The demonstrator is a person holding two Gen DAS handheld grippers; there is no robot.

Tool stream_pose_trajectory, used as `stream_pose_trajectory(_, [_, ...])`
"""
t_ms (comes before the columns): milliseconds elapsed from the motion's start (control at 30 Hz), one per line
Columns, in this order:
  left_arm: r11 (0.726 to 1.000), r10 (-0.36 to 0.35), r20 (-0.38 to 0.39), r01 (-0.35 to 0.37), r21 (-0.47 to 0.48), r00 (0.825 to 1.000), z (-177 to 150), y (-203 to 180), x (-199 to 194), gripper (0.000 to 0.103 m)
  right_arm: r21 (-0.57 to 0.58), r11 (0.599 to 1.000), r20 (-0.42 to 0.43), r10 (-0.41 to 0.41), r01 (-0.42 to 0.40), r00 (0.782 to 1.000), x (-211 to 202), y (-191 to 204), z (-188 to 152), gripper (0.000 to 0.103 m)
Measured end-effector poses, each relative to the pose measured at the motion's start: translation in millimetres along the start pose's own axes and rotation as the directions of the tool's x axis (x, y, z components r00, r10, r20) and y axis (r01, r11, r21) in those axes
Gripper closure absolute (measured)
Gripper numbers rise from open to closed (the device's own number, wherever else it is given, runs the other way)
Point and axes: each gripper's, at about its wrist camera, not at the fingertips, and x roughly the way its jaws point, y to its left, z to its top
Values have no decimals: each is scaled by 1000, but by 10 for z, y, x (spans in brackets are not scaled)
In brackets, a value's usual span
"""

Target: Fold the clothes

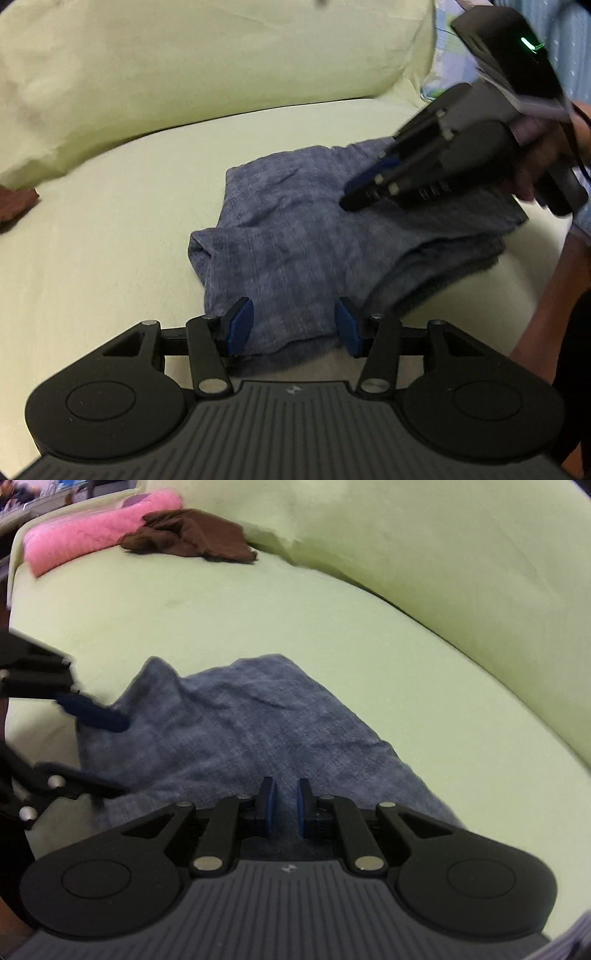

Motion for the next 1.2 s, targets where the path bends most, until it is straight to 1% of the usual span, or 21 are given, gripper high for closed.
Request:
stream_pose_trajectory(33, [1000,18,3,-18,2,1000,11,-2,-77,49,7,1000,4,3,-3,1000,-13,-3,21,94])
stream_pose_trajectory(133, [997,27,35,-25,-68,999,82,45,-216,49,4,999,76,44,-44,996,-157,39,169,92])
stream_pose_trajectory(200, [993,50,43,-45,-105,998,156,120,-241,48,-5,996,108,86,-86,990,-208,75,296,90])
stream_pose_trajectory(267, [987,70,39,-64,-146,997,206,231,-209,48,-6,995,120,97,-97,988,-194,85,372,87])
stream_pose_trajectory(367, [969,31,30,-23,-246,999,241,399,-108,50,6,995,135,101,-103,986,-122,94,410,87])
stream_pose_trajectory(400, [955,5,34,5,-297,999,254,469,-63,52,11,994,138,103,-106,985,-110,82,412,86])
stream_pose_trajectory(433, [940,-18,35,29,-339,999,266,529,-15,58,19,994,140,102,-106,985,-102,62,397,84])
stream_pose_trajectory(467, [931,-34,29,43,-362,999,275,562,32,61,26,994,142,101,-106,985,-94,42,381,83])
stream_pose_trajectory(667, [911,-54,27,60,-409,998,243,635,106,63,49,990,154,126,-135,980,-81,-75,381,82])
stream_pose_trajectory(700, [902,-69,30,76,-425,997,237,661,116,73,50,988,155,137,-147,978,-69,-78,386,82])
stream_pose_trajectory(733, [896,-89,29,93,-434,996,230,675,122,87,52,986,154,147,-156,977,-54,-80,393,82])
stream_pose_trajectory(800, [893,-109,22,108,-437,994,206,680,126,100,53,985,145,158,-167,977,-6,-73,411,83])
stream_pose_trajectory(833, [898,-112,14,107,-426,994,183,669,135,102,49,984,139,162,-170,977,32,-65,420,83])
stream_pose_trajectory(867, [906,-112,8,105,-411,994,159,655,138,102,44,984,127,165,-171,978,109,-55,437,84])
stream_pose_trajectory(933, [913,-107,6,100,-396,994,122,628,121,103,41,986,103,157,-162,982,207,-41,444,94])
stream_pose_trajectory(967, [915,-103,7,98,-392,995,105,614,109,103,43,989,81,138,-141,987,280,-42,446,96])
stream_pose_trajectory(1000, [916,-101,9,96,-390,995,92,604,96,103,57,994,52,90,-93,995,381,-69,441,103])
stream_pose_trajectory(1067, [915,-93,16,91,-394,996,56,608,63,103,105,993,47,52,-57,998,475,-170,419,103])
stream_pose_trajectory(1133, [908,-82,27,86,-410,996,14,638,25,103,186,978,61,87,-97,994,502,-302,410,103])
stream_pose_trajectory(1167, [900,-71,31,78,-429,997,3,680,1,102,183,978,62,87,-97,994,502,-301,413,103])
stream_pose_trajectory(1200, [896,-56,28,62,-439,998,3,713,-23,98,174,981,67,78,-88,995,489,-290,421,103])
